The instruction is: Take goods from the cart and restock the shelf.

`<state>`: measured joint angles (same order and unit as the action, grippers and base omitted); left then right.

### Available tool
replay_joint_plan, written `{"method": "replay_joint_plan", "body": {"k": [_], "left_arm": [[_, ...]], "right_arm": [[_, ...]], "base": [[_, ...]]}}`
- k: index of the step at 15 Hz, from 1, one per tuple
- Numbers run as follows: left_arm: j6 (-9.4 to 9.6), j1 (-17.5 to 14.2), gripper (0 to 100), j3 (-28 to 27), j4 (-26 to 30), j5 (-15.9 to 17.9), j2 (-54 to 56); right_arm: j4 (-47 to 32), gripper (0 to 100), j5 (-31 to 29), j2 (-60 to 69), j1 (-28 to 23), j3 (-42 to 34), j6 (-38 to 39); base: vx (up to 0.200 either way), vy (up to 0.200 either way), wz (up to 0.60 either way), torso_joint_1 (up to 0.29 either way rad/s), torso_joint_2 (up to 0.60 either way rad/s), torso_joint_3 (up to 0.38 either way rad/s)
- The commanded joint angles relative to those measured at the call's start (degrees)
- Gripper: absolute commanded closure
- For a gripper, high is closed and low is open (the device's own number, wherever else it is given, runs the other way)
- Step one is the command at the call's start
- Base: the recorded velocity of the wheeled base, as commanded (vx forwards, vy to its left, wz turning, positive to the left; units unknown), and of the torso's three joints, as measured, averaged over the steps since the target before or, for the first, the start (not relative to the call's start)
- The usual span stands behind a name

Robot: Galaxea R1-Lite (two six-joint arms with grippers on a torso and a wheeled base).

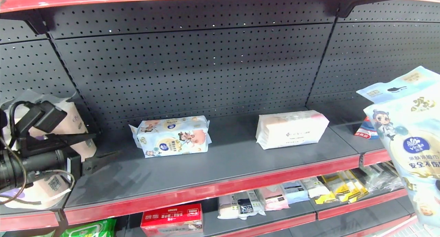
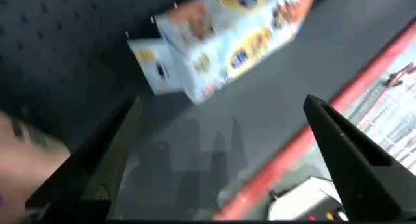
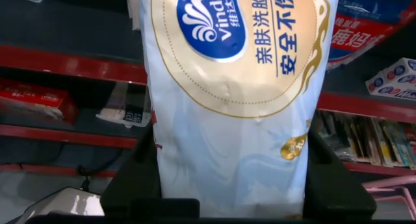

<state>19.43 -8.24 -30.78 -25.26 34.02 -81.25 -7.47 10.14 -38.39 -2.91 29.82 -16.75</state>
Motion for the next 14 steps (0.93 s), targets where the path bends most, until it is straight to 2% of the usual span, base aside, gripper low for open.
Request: {"method": "replay_joint_plan", "body": {"k": [1, 3, 5, 9, 14], "left_arm": [[2.45, 0.15, 0, -4.2, -0.05, 0.78, -7.61], [6.94, 0.07, 0, -4.99, -1.02, 2.54, -11.56], [7.29, 1.39, 0, -5.61, -1.81, 3.42, -13.32], [7.46, 3.85, 0, -10.62, -4.89, 3.94, -19.03], [7.55, 6.66, 0, -16.33, -4.54, 3.94, -22.72]], "right_arm": [[0.0, 100, 0.05, 1.91, -0.07, -2.04, -0.04], [0.0, 100, -0.04, 3.67, -0.07, -3.54, -0.13], [0.0, 100, -0.12, 4.73, -0.07, -4.15, -0.21], [-0.09, 100, -0.12, 4.81, -0.07, -4.15, -0.92], [-0.09, 100, -0.12, 4.29, -0.07, -4.33, -1.97]], "base": [[0.0, 0.0, 0.0, 0.0, 0.0, 0.0], [0.0, 0.0, 0.0, 0.0, 0.0, 0.0], [0.0, 0.0, 0.0, 0.0, 0.0, 0.0], [0.0, 0.0, 0.0, 0.0, 0.0, 0.0], [0.0, 0.0, 0.0, 0.0, 0.0, 0.0]]}}
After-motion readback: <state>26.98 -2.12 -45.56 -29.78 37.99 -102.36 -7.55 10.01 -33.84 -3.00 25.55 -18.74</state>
